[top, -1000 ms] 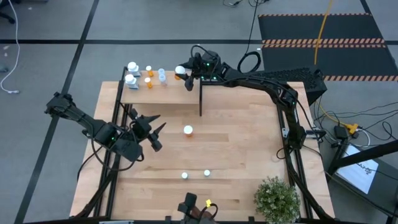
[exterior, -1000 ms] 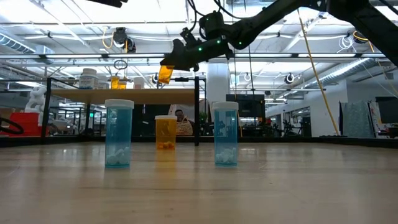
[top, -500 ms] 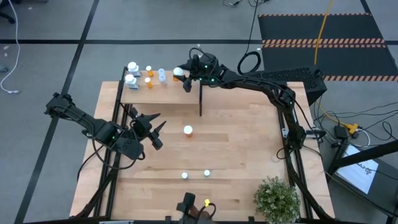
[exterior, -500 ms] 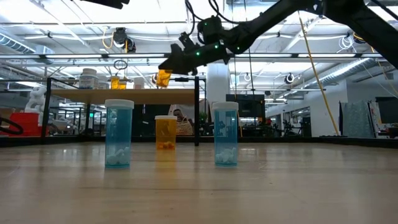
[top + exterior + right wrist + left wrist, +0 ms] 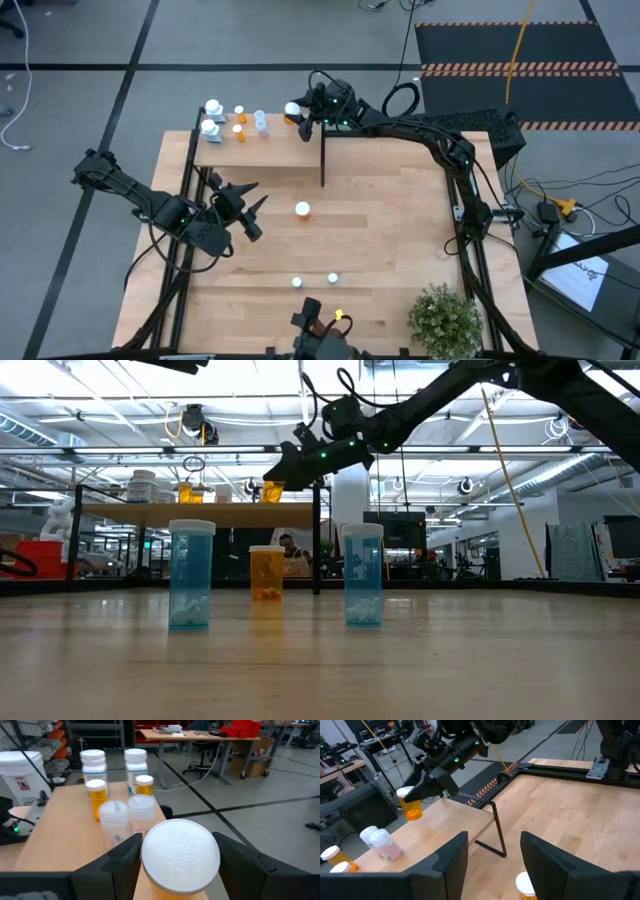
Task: Pick and place medicine bottles onto shelf by color
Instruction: Put the bottom large orange pill bottle on the shelf
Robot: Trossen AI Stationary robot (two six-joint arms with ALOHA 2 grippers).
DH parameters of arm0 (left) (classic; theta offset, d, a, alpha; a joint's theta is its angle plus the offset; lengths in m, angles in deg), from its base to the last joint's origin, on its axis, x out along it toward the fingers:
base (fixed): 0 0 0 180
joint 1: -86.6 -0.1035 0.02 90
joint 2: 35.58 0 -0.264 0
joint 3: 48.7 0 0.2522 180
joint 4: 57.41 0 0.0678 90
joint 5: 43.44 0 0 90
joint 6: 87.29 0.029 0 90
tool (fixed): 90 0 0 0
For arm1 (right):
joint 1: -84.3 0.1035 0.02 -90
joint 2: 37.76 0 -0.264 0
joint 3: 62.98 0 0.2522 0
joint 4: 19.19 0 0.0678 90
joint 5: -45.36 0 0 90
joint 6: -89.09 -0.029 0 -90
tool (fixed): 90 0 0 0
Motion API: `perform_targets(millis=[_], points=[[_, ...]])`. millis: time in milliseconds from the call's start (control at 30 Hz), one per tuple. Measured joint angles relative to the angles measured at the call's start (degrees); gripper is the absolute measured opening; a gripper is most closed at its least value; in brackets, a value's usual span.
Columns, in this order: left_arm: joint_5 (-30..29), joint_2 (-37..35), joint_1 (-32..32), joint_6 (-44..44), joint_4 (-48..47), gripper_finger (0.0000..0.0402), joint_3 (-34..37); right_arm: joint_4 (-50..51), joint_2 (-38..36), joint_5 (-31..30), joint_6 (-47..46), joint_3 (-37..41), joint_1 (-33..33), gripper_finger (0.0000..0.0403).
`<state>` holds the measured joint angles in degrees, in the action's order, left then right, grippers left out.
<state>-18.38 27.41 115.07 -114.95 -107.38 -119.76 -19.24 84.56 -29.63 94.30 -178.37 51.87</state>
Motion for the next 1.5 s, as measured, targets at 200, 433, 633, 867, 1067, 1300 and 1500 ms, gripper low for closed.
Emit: perform_targets(millis=[200, 433, 633, 867, 1067, 1300, 1500], points=[[0.0, 0.0, 0.0, 0.0, 0.0, 0.0182, 0.0, 0.8, 0.1, 0.0, 0.0, 0.0, -0.6, 0.0226], [0.3, 0.0, 0.0, -0.1, 0.0, 0.0182, 0.0, 1.1, 0.2, -1.5, 2.1, 0.0, -0.5, 0.0226], [0.4, 0.0, 0.0, -0.1, 0.1, 0.0182, 0.0, 1.7, 0.2, -1.3, 1.9, 0.0, -0.5, 0.0226], [0.4, 0.0, 0.0, 0.1, 0.6, 0.0182, 0.0, 2.1, 0.2, 0.3, 1.5, 0.0, -0.5, 0.0226], [0.4, 0.0, 0.0, 0.1, 0.9, 0.0182, 0.0, 2.6, 0.2, 0.3, 1.5, 0.0, -0.5, 0.0226], [0.4, 0.0, 0.0, 1.0, 1.9, 0.0182, 0.0, 2.6, 0.6, 0.3, 1.5, 0.0, -0.5, 0.0226], [0.6, 0.0, 0.0, 2.5, 3.2, 0.0182, 0.0, 2.2, 1.1, 0.9, 1.5, 0.0, -0.5, 0.0226]])
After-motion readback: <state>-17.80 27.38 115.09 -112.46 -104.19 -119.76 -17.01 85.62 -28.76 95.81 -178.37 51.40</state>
